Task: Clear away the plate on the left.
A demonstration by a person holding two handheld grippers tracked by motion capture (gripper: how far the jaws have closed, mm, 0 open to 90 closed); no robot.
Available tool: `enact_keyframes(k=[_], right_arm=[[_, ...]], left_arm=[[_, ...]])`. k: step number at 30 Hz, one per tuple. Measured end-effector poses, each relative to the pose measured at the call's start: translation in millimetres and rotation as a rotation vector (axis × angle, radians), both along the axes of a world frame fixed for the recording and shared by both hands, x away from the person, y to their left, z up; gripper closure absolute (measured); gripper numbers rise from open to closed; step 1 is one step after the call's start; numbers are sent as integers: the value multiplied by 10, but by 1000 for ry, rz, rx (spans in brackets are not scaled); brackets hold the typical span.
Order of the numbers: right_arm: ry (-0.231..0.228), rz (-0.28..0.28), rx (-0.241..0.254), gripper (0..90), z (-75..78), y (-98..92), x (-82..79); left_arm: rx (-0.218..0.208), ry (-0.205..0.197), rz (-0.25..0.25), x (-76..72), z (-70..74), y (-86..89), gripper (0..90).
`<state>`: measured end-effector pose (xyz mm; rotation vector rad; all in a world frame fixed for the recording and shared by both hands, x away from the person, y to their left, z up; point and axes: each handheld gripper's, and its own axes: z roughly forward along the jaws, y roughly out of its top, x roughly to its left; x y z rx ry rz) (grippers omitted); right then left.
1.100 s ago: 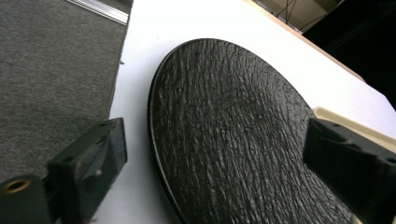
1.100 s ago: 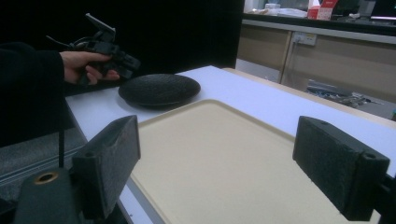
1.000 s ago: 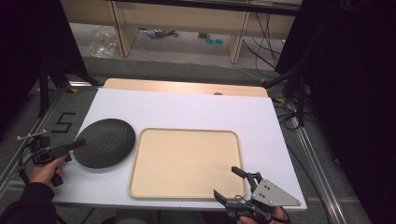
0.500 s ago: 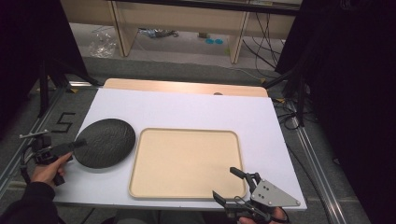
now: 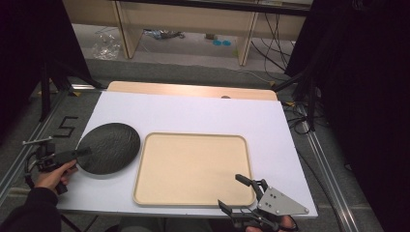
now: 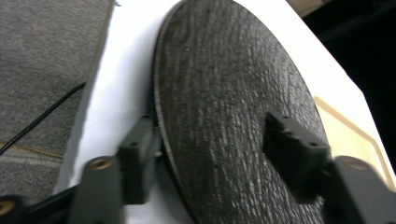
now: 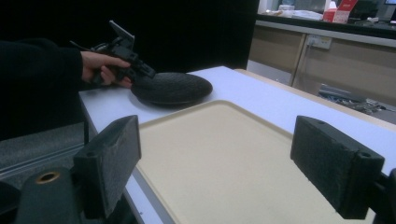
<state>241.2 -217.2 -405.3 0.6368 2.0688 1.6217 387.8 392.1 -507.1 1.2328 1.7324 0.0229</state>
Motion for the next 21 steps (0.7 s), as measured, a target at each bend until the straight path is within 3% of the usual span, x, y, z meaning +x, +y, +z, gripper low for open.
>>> enact_keyframes(k=[4, 7, 12, 16, 21], right_arm=[[-8, 3, 4, 174, -5, 15, 4], [-4, 20, -1, 176, -7, 29, 1], [-8, 23, -19, 176, -7, 39, 3], [-13, 21, -17, 176, -12, 46, 2], [-14, 23, -16, 177, -9, 46, -2]], left_arm=[[-28, 4, 38, 4, -23, 6, 515], [-22, 19, 42, 3, -25, 18, 565], [-64, 20, 61, -4, -81, 76, 705], [-81, 37, 59, 9, -76, 99, 734], [-132, 46, 42, 3, -87, 141, 761]])
